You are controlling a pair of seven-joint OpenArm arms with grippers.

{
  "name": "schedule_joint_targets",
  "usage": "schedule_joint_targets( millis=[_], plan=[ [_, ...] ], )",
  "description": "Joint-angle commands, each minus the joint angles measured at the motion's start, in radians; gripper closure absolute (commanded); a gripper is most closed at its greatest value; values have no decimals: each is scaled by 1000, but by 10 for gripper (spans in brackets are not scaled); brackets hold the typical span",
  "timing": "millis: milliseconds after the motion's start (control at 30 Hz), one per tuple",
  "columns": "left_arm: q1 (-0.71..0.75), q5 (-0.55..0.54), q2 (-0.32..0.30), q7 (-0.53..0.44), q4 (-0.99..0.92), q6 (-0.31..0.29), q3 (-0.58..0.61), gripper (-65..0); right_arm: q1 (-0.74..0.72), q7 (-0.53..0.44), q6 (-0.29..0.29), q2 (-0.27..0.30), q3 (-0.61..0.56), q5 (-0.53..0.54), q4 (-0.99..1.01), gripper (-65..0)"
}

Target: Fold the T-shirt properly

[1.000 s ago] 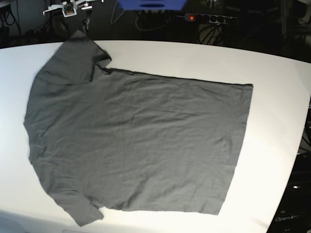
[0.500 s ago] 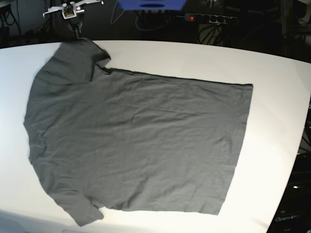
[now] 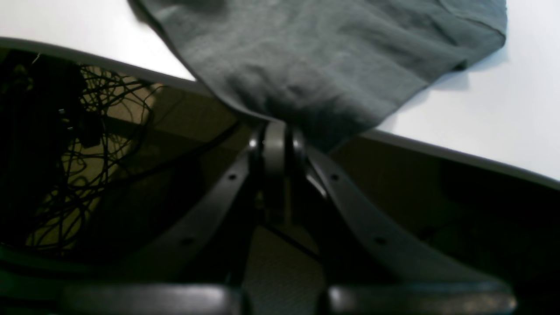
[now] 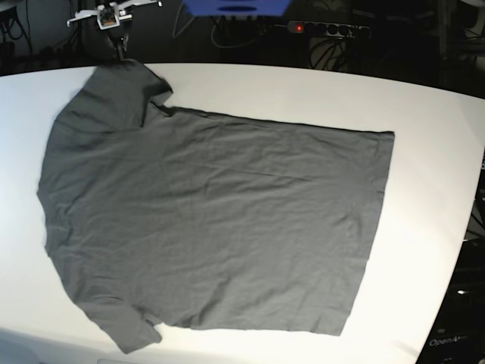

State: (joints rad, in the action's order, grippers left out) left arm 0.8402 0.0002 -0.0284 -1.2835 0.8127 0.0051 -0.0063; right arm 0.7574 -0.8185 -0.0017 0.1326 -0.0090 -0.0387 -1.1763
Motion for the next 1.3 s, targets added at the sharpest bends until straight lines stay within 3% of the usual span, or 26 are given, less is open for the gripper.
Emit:
schedule_joint_targets(
  millis=[0, 300, 400, 633, 833, 967, 1200, 1267],
  plan=[
    [52, 1, -1, -31, 38, 3, -2, -26, 17, -25, -4, 8, 2, 4, -9, -7],
    [193, 4, -1, -28, 251, 3, 2, -31, 15, -25, -4, 8, 4, 4, -9, -7],
    [210, 5, 12, -28, 239, 5, 9, -99, 15, -25, -4, 8, 4, 4, -9, -7],
    [205, -1, 124, -29, 89, 6, 22, -285, 15, -25, -4, 8, 4, 4, -9, -7],
    [90, -1, 123, -28, -169, 6, 24, -313, 15, -25, -4, 9, 4, 4, -9, -7],
    [17, -1, 115, -32, -315, 6, 21, -264, 15, -25, -4, 9, 5, 4, -9, -7],
    [-6, -1, 92, -31, -346, 6, 21, -18, 15, -25, -4, 9, 5, 4, -9, -7],
    [-5, -1, 87, -31, -346, 6, 25, -18, 15, -25, -4, 9, 5, 4, -7, -7]
  ],
)
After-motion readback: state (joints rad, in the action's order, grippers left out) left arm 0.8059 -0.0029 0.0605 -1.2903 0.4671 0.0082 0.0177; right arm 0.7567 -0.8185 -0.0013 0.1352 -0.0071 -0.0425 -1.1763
